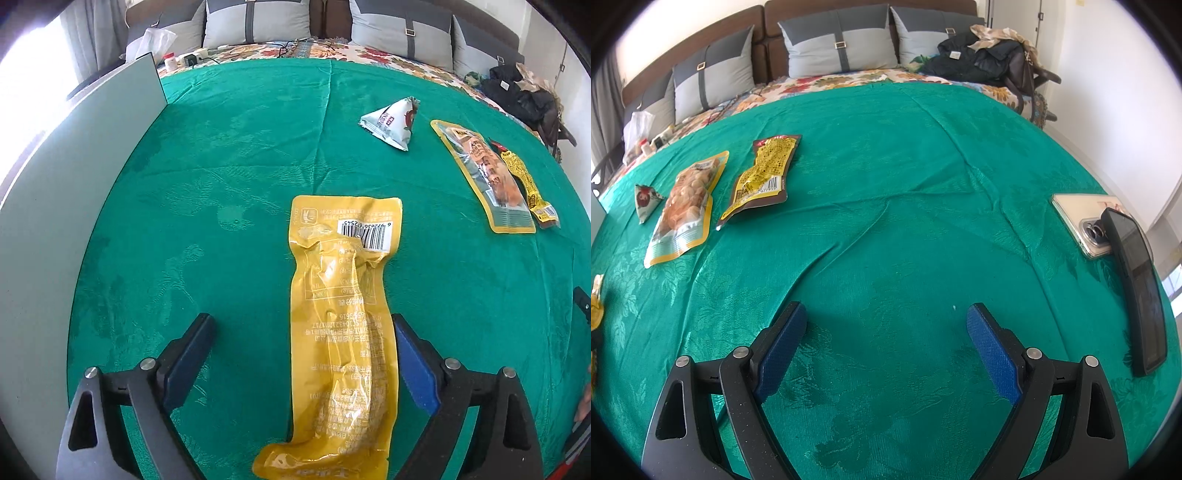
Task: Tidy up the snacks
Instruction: 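Hold the yellow pack with the left tool while the right tool grasps the peanut pack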
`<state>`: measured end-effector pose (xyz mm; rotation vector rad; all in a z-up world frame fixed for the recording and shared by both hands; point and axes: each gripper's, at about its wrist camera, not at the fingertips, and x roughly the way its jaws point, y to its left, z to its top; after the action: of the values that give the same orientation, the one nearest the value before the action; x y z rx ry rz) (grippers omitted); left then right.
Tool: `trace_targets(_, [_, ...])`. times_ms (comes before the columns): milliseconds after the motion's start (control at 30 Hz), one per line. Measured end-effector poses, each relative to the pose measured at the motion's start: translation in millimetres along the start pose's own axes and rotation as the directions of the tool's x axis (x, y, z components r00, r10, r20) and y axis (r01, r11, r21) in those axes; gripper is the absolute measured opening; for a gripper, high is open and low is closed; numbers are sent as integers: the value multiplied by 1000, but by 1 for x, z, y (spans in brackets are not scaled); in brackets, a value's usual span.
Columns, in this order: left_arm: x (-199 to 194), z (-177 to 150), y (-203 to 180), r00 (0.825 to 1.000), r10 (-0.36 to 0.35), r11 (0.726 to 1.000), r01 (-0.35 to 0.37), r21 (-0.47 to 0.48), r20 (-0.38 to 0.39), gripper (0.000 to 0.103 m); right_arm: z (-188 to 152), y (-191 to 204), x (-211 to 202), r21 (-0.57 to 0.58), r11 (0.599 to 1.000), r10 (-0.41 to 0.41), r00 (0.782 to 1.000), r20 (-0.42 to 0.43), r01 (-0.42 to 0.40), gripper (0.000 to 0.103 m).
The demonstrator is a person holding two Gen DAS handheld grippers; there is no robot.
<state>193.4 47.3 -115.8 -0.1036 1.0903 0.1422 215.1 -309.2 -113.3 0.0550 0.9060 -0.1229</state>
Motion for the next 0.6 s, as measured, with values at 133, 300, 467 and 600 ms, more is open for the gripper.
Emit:
trace_targets(133, [5, -1, 2, 999, -13, 999, 12, 35, 37, 103, 0, 0, 0, 0, 1000, 0, 1000, 0, 0, 91])
trace_targets(300, [7, 0, 7, 993, -70, 989, 57, 133, 97, 103, 0, 0, 0, 0, 1000, 0, 1000, 0, 0, 91])
trace_targets(467, [5, -3, 13, 987, -85, 987, 65, 147, 135, 103, 0, 0, 0, 0, 1000, 0, 1000, 0, 0, 91])
trace_targets(600, [5, -2, 13, 987, -85, 987, 65, 146, 136, 103, 0, 0, 0, 0, 1000, 1, 1000, 0, -1, 91])
